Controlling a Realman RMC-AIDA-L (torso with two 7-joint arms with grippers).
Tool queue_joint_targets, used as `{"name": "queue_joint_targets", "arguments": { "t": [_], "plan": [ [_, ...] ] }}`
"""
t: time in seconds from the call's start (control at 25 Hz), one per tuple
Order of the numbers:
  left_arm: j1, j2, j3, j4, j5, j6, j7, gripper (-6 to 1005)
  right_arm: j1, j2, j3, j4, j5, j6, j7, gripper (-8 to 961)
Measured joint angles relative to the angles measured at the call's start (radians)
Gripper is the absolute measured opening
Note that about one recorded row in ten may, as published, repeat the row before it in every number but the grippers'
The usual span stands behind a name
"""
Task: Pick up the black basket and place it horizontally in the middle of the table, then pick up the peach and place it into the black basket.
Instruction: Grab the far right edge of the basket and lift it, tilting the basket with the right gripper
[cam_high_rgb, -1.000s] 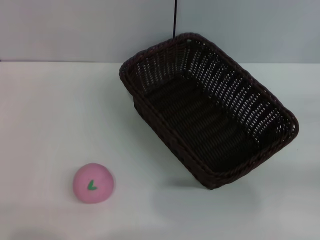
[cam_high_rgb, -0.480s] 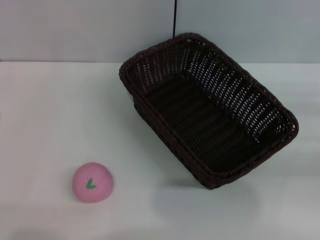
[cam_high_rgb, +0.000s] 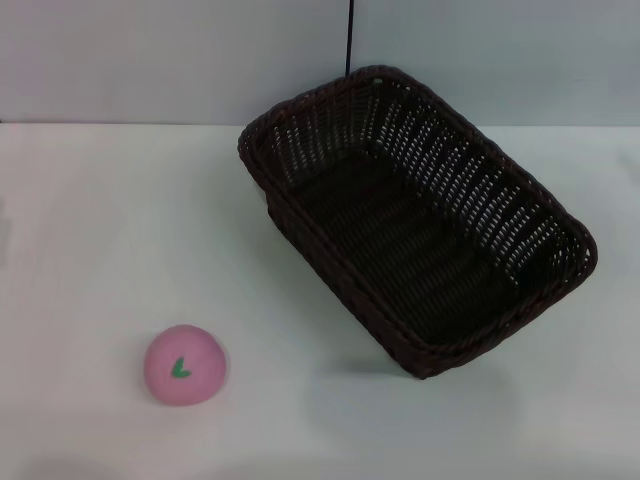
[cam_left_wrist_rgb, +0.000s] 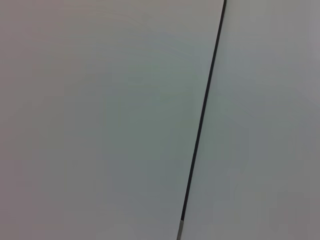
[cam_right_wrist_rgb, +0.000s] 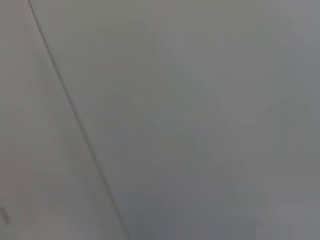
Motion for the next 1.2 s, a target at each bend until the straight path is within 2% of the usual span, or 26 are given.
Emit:
{"name": "queue_joint_targets", "arguments": {
  "t": [0.04,0.08,0.16,0.28,0.32,0.44,0.6,0.76,0.8,0.92,0.96,1.0,1.08,1.12,1.16,1.2],
  "plan": [
    [0.000,0.000,0.000,0.000,0.000,0.000,0.000,578,0.017,-0.006,-0.012,-0.035,-0.039,-0.014,0.058,515],
    [-0.002,0.000,0.000,-0.008,0.001,-0.003,0.000,599,0.056,-0.022,-0.036,-0.083,-0.103,-0.049,0.132,524],
    [-0.002,0.000,-0.001,-0.014,0.001,-0.006,0.000,599,0.100,-0.039,-0.053,-0.101,-0.152,-0.090,0.174,543],
    [-0.005,0.000,0.000,-0.020,0.002,-0.017,0.001,599,0.183,-0.073,-0.073,-0.105,-0.263,-0.148,0.248,649],
    [-0.006,0.000,0.001,-0.022,0.003,-0.020,0.001,599,0.183,-0.073,-0.073,-0.105,-0.263,-0.148,0.248,684],
    [-0.007,-0.001,0.002,-0.028,0.004,-0.023,0.001,600,0.304,-0.101,-0.144,-0.099,-0.467,-0.199,0.315,771],
    [-0.006,-0.002,0.003,-0.041,0.004,-0.029,0.001,600,0.349,-0.106,-0.214,-0.080,-0.533,-0.192,0.342,837],
    [-0.005,-0.002,0.005,-0.044,0.004,-0.034,0.002,600,0.395,-0.112,-0.269,-0.027,-0.593,-0.185,0.359,833],
    [-0.001,-0.002,0.005,-0.049,0.004,-0.034,0.002,600,0.415,-0.113,-0.310,0.021,-0.621,-0.166,0.363,832],
    [0.001,-0.002,0.006,-0.054,0.004,-0.034,0.002,600,0.423,-0.111,-0.351,0.055,-0.628,-0.138,0.368,823],
    [0.004,-0.002,0.006,-0.059,0.004,-0.034,0.002,600,0.425,-0.106,-0.393,0.082,-0.629,-0.102,0.382,820],
    [0.004,-0.002,0.006,-0.059,0.004,-0.034,0.002,600,0.425,-0.106,-0.393,0.082,-0.629,-0.102,0.382,817],
    [0.008,-0.002,0.008,-0.065,0.005,-0.034,0.002,601,0.425,-0.091,-0.434,0.104,-0.630,-0.069,0.401,811],
    [0.008,-0.002,0.008,-0.065,0.005,-0.034,0.002,601,0.425,-0.091,-0.434,0.104,-0.630,-0.069,0.401,808],
    [0.011,-0.002,0.009,-0.071,0.005,-0.034,0.002,601,0.423,-0.077,-0.449,0.116,-0.634,-0.047,0.404,805],
    [0.013,-0.002,0.010,-0.074,0.005,-0.033,0.002,601,0.423,-0.077,-0.449,0.116,-0.634,-0.047,0.404,802]
  ]
}}
